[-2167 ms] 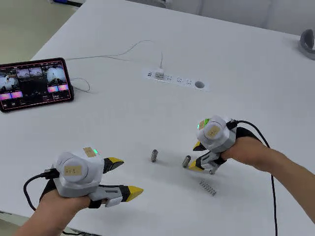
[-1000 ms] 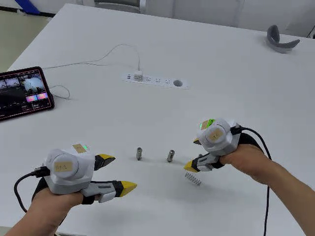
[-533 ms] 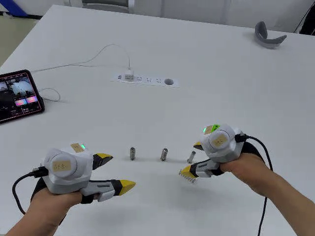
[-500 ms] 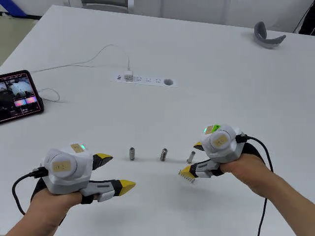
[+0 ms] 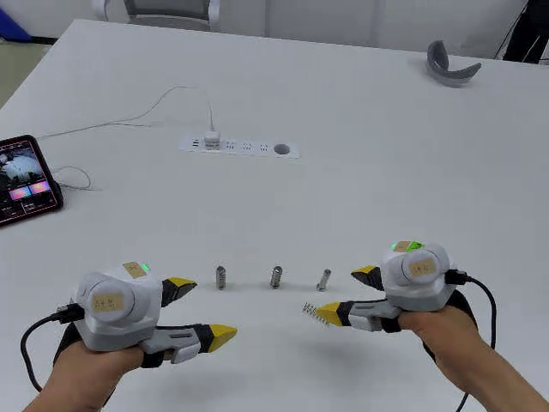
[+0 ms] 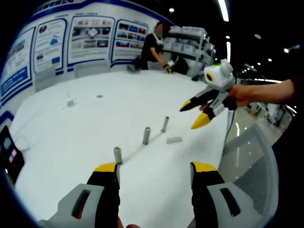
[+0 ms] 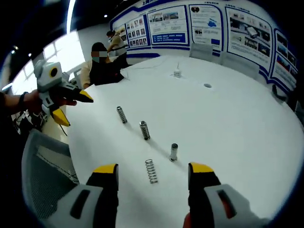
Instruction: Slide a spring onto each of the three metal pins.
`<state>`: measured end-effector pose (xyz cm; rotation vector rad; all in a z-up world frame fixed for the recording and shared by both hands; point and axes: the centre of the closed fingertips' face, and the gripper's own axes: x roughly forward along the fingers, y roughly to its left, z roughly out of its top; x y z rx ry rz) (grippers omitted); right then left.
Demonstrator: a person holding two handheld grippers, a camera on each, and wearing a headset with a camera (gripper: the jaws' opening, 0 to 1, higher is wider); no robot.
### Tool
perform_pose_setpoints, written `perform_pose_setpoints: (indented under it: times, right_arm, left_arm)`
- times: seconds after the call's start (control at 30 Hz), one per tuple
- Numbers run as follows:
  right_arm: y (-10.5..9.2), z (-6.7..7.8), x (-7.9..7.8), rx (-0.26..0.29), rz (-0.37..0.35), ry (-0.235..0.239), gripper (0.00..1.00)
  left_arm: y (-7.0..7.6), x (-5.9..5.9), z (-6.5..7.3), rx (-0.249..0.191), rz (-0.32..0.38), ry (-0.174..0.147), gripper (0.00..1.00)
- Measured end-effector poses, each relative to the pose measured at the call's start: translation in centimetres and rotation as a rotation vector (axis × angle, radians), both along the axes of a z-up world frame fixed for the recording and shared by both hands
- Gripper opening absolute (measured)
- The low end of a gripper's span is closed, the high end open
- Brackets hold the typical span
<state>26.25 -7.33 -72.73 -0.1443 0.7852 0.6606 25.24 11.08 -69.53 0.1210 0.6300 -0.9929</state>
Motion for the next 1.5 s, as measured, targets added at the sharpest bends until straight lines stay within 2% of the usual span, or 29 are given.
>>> perform_pose_setpoints:
  times: [0.3, 0.43, 0.97, 1.5]
  right_arm:
    - [-1.4, -1.1, -1.7, 0.021, -0.056, 0.022, 0.62]
    - [-1.4, -1.0, -2.4, 0.053, -0.073, 0.019, 0.66]
    - [-3.3, -1.2, -4.2, 0.075, -0.121, 0.017, 0.7]
    - [-3.4, -1.3, -5.3, 0.115, -0.137, 0.037, 0.74]
  left_arm:
    - [-1.2, 0.1, -0.1, 0.006, -0.026, 0.004, 0.62]
    - [-1.8, 0.1, -0.2, 0.007, -0.036, 0.007, 0.62]
    - [-4.2, -0.5, -1.1, 0.016, -0.082, 0.023, 0.64]
    - [-8.6, -0.7, -1.8, 0.076, -0.24, 0.004, 0.64]
